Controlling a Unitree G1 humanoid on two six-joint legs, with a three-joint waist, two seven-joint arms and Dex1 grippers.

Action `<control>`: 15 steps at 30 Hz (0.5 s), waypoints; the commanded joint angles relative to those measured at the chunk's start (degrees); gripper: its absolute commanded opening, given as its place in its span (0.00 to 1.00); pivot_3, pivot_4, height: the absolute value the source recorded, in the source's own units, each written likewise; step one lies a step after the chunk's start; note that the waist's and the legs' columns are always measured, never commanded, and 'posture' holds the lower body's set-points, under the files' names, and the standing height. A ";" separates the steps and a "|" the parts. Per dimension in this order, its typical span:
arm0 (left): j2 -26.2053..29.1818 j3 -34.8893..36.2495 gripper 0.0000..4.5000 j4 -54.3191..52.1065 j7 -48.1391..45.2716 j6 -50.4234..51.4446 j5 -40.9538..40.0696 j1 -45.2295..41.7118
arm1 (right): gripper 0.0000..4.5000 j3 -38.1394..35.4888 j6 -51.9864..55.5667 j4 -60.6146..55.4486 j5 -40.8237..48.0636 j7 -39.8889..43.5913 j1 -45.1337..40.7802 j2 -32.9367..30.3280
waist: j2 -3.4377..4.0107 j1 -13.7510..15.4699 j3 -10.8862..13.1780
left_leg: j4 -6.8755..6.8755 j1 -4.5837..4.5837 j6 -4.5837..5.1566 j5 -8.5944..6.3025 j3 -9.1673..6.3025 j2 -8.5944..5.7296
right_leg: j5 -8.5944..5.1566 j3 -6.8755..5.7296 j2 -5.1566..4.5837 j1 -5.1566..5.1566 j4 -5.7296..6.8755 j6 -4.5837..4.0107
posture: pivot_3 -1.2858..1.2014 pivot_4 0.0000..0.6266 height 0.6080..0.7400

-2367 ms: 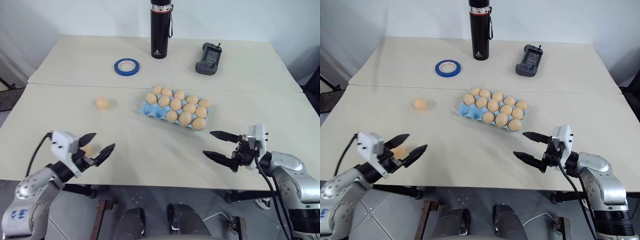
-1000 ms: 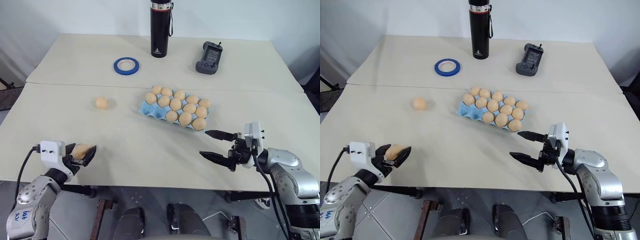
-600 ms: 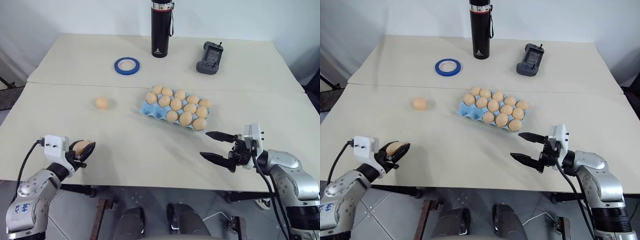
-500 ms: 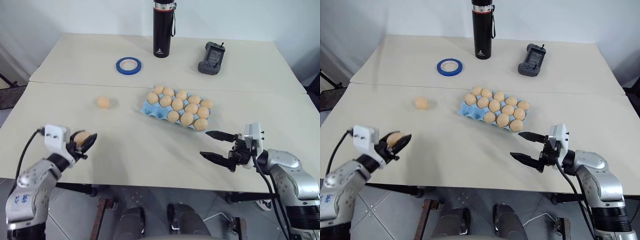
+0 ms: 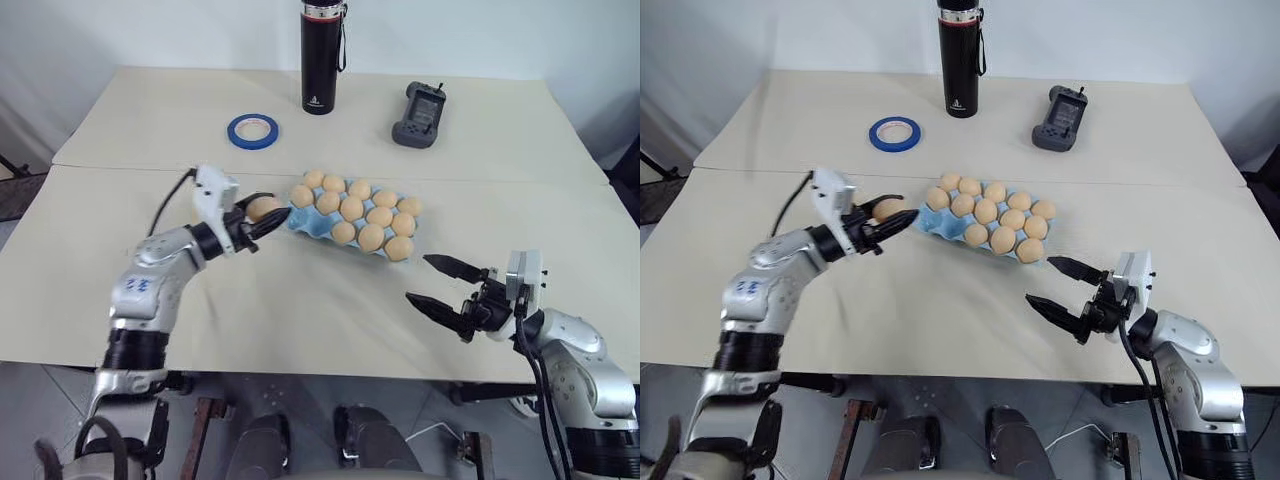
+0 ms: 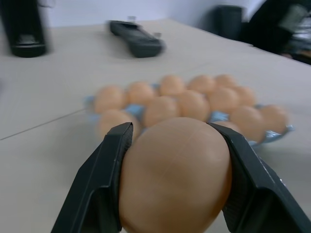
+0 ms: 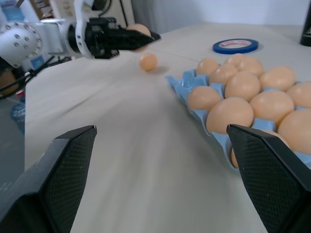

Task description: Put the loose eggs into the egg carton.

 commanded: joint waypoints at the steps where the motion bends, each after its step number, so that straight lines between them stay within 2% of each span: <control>1: -1.46 -1.36 0.46 7.37 -4.19 -5.09 2.12 -5.11 | 1.00 -2.24 -3.61 -2.83 -1.20 -3.99 0.35 1.78 | -0.03 0.03 0.01 | 0.05 0.01 0.00 0.00 0.00 0.00 | 0.00 0.00 0.01 0.00 0.06 0.00 | 0.52 0.24 1.00; 9: -5.85 -2.22 0.46 28.07 -10.53 -14.43 6.23 -16.27 | 1.00 -1.88 -8.17 -6.17 -3.72 -9.94 5.49 6.14 | -0.03 0.23 0.02 | 0.11 0.00 -0.02 0.11 0.00 -0.04 | 0.06 0.06 0.03 0.00 0.12 0.11 | 0.52 0.24 1.00; 15: -8.11 -1.89 0.46 37.40 -13.59 -18.88 8.58 -21.28 | 1.00 -1.29 -8.66 -6.83 -4.25 -11.39 7.18 6.61 | -0.04 0.17 0.02 | 0.10 -0.02 0.00 0.09 0.06 -0.04 | 0.06 0.10 0.03 -0.02 0.10 0.14 | 0.52 0.24 1.00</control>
